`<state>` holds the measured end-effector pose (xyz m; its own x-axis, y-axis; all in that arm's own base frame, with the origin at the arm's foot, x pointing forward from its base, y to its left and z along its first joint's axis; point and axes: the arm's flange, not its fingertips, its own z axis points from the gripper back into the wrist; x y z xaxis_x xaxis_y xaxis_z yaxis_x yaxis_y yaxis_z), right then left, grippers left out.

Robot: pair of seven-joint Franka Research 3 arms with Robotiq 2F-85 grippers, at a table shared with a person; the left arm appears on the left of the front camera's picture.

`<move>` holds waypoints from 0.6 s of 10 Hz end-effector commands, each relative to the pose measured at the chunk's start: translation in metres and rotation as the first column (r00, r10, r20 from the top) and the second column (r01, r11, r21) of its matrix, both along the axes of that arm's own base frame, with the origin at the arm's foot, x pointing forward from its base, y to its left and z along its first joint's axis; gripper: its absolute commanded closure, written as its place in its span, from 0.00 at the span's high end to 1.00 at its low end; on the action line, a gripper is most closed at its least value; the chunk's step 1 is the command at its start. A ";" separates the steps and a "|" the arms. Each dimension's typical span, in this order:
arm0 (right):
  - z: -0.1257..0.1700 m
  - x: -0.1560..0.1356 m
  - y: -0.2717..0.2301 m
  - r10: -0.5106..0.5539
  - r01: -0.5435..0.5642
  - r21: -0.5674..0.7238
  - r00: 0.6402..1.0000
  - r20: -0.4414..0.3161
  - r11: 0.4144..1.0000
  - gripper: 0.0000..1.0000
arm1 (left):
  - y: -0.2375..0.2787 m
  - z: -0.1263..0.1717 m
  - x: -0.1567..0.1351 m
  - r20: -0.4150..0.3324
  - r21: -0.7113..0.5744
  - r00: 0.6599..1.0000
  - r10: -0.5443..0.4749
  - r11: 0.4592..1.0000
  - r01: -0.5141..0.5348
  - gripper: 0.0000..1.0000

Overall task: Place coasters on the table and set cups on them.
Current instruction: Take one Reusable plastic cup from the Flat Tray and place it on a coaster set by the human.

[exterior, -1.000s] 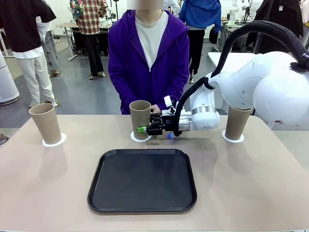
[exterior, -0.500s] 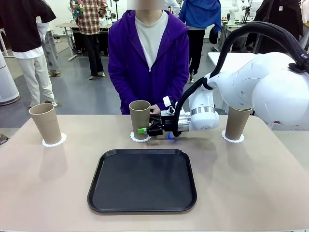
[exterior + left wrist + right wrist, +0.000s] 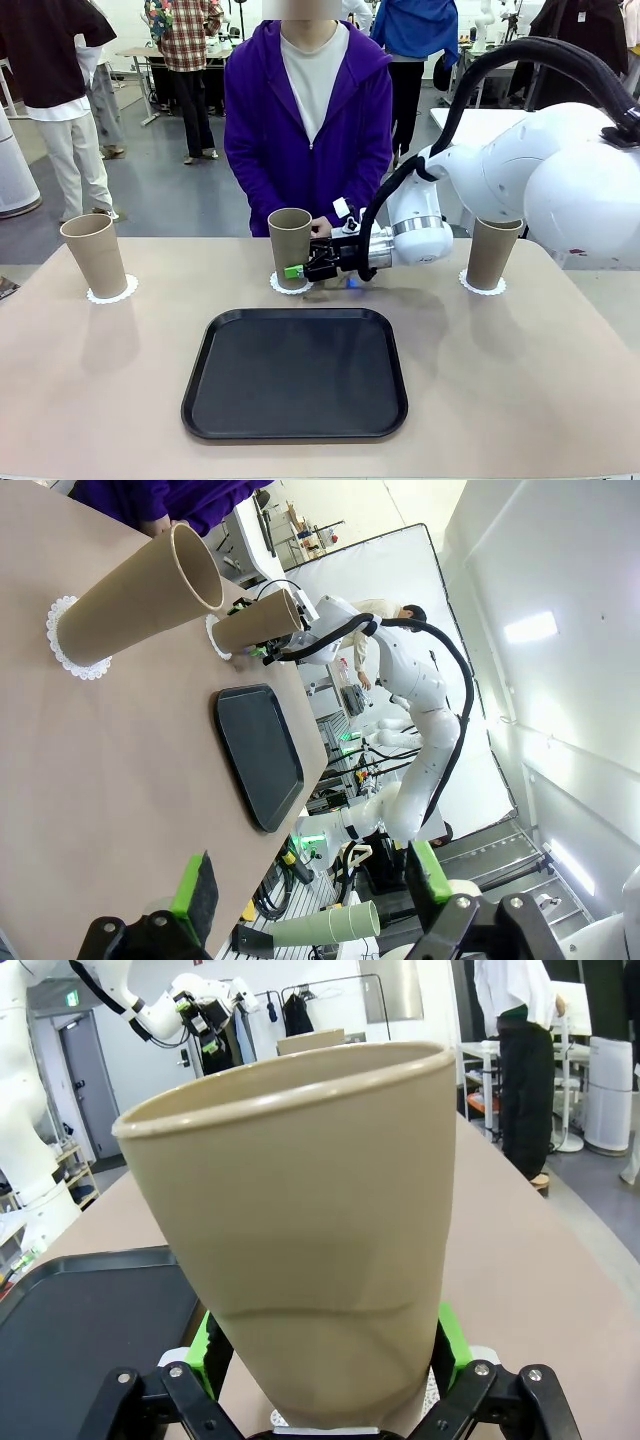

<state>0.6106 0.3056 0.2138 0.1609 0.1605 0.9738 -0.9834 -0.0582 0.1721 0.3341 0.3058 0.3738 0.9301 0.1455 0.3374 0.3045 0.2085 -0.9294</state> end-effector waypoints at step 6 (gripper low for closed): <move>0.006 0.007 -0.017 -0.018 0.018 -0.143 1.000 0.001 0.989 1.00 | 0.001 0.002 -0.001 0.003 0.002 1.000 0.002 1.000 -0.002 1.00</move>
